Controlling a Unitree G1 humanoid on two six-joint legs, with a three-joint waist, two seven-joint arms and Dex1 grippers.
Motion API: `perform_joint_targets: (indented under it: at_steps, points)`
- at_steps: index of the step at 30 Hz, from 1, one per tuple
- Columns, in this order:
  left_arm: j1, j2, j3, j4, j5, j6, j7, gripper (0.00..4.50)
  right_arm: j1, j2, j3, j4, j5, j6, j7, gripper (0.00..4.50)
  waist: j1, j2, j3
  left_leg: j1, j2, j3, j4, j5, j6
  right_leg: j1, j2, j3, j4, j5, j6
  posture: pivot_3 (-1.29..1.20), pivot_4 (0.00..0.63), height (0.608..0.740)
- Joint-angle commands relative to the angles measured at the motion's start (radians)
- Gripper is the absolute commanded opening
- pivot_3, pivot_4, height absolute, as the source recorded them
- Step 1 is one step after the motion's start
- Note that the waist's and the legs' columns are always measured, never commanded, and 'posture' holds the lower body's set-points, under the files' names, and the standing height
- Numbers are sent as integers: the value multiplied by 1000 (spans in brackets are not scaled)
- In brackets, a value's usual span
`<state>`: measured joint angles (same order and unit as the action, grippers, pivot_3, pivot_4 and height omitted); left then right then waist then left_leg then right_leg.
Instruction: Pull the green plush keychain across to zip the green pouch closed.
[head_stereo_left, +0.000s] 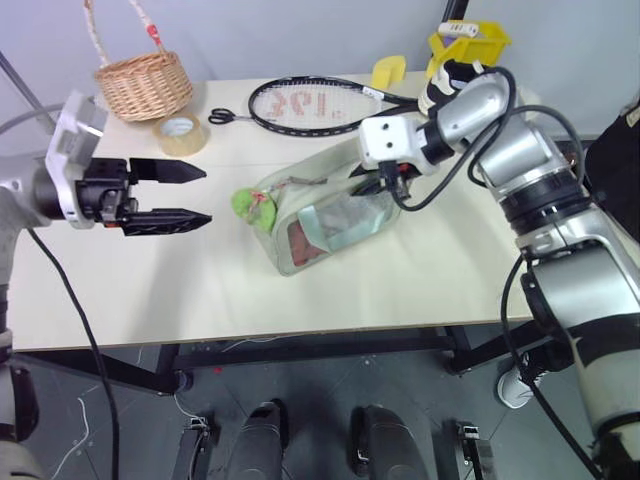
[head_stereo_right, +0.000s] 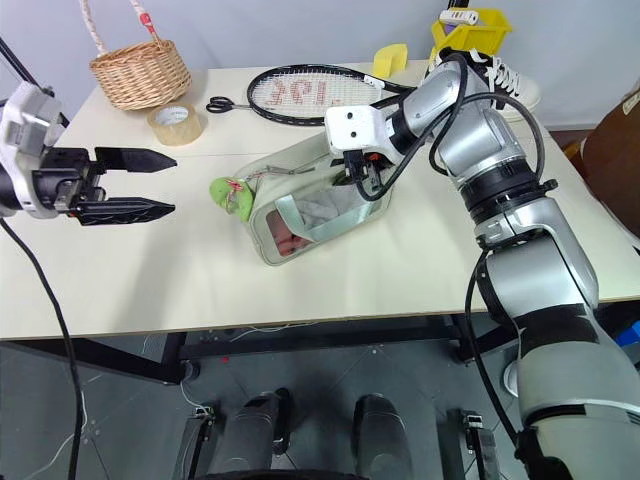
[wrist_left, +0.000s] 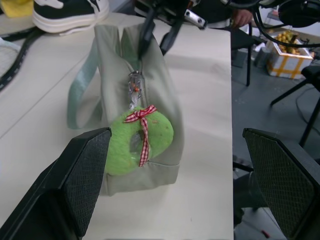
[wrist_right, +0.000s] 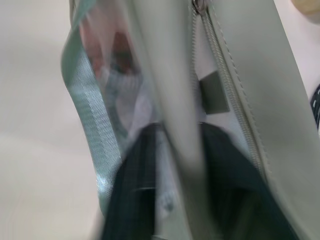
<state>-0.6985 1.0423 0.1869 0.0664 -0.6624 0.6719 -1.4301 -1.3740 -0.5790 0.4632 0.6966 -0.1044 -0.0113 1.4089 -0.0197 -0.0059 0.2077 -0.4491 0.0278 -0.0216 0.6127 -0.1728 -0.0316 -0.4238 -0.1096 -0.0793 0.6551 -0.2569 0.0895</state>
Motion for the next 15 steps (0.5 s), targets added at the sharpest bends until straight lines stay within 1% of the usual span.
perform_joint_targets:
  at_steps: [1,3,6,9,15]
  points:
    - [9,17,44,-40,-17,-3,15,4500,-66,28,-50,-33,-4,165,-23,25,0,0,0,0,0,0,0,0,0,0,1,0,0,0,0,0,150,738]
    - [10,12,42,-39,-16,-8,22,4500,-73,22,-43,-128,-23,370,-8,25,2,0,0,0,1,0,0,0,-1,0,1,1,1,0,0,0,150,738]
    - [7,3,34,-37,-12,-16,29,4500,-41,0,-24,-281,-23,537,44,25,6,0,0,0,2,0,1,1,-1,-1,2,1,3,0,0,0,150,738]
    - [2,-4,27,-36,-11,-19,34,4500,-17,-10,-6,-372,-46,658,39,25,5,0,0,0,2,0,1,1,-1,-1,2,1,3,0,0,0,150,738]
    - [-13,-13,12,-26,-3,-29,33,4500,42,-38,2,-524,-32,760,57,25,5,0,0,0,2,0,1,1,-1,-2,3,1,4,0,-1,0,150,738]
